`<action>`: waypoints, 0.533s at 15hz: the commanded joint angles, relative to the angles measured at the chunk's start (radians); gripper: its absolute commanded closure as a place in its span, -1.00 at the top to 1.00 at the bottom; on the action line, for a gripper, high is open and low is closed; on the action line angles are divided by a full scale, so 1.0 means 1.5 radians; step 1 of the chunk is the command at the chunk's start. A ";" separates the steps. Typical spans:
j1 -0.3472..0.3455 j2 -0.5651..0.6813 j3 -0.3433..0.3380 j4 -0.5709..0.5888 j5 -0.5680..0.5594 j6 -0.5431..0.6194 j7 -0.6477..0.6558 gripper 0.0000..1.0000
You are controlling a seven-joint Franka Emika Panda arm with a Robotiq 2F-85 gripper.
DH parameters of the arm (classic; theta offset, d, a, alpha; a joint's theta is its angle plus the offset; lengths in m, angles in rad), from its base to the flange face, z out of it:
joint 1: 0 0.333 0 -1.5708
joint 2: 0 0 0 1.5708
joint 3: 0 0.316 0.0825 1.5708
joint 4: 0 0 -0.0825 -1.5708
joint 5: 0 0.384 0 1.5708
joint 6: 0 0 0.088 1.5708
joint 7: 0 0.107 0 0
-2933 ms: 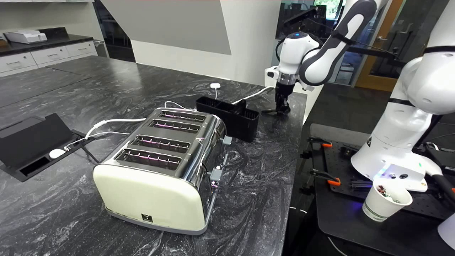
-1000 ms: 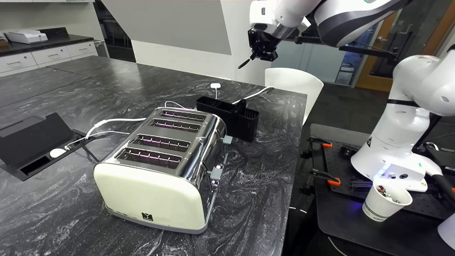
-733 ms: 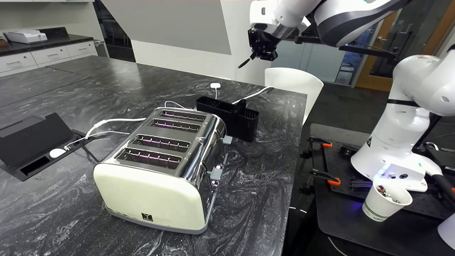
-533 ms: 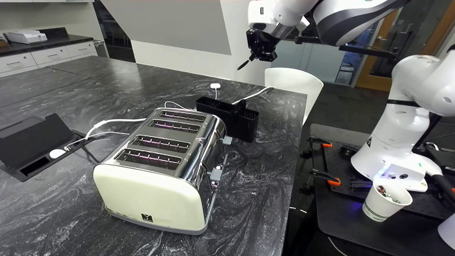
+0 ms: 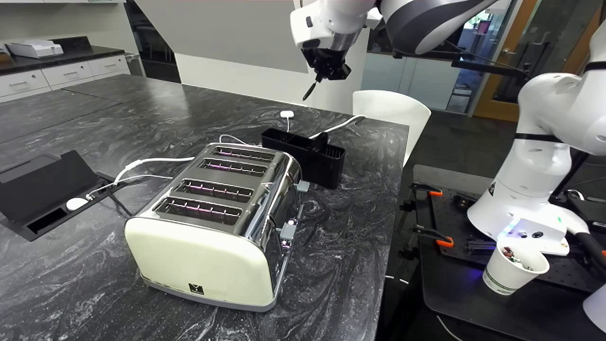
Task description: Pick up the scoop and put it in the object
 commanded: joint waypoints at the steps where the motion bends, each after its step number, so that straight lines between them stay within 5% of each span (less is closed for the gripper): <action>1: -0.001 0.104 0.003 0.082 -0.059 -0.024 -0.005 -0.99; 8: -0.001 0.228 -0.002 0.138 -0.160 -0.017 -0.001 -0.99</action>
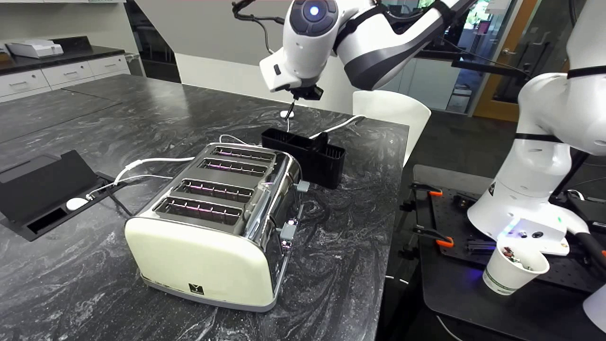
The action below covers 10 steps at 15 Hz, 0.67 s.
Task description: Pick up the scoop and put it in the object
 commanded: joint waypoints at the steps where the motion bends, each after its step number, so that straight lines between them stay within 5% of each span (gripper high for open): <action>1: 0.001 0.059 0.000 0.049 -0.051 -0.014 0.004 -0.99; 10: 0.002 0.143 0.001 0.097 -0.095 -0.026 -0.017 -0.99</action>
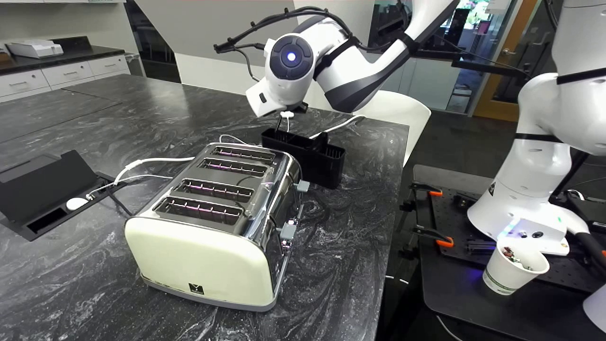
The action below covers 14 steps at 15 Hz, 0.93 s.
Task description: Pick up the scoop and put it in the object
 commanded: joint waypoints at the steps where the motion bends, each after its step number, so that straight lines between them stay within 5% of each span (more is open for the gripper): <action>1: 0.002 0.029 0.001 0.027 -0.010 -0.026 -0.019 -0.99; 12: 0.023 0.068 0.009 0.051 -0.021 -0.076 -0.039 -0.99; 13: 0.027 0.071 0.011 0.055 -0.024 -0.083 -0.038 -0.46; 14: 0.031 0.075 0.014 0.060 -0.024 -0.089 -0.038 -0.43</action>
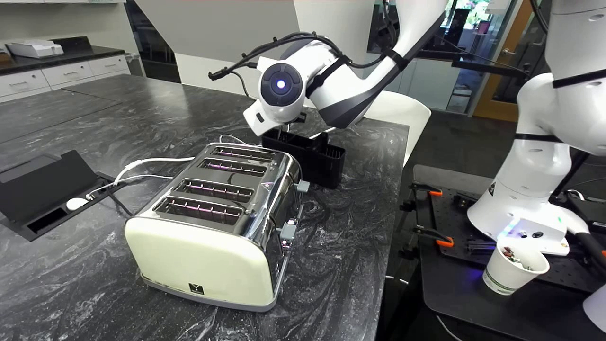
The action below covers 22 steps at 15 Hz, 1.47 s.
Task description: Pick up the scoop and put it in the object
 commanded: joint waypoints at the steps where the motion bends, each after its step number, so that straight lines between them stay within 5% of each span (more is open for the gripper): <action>1: 0.018 0.023 0.011 0.036 -0.012 -0.046 -0.009 -0.31; 10: 0.020 -0.007 0.017 0.058 0.003 -0.073 -0.019 1.00; 15: -0.040 -0.113 0.018 0.042 0.146 -0.012 -0.065 1.00; 22: -0.109 -0.254 -0.035 0.027 0.479 0.076 -0.239 1.00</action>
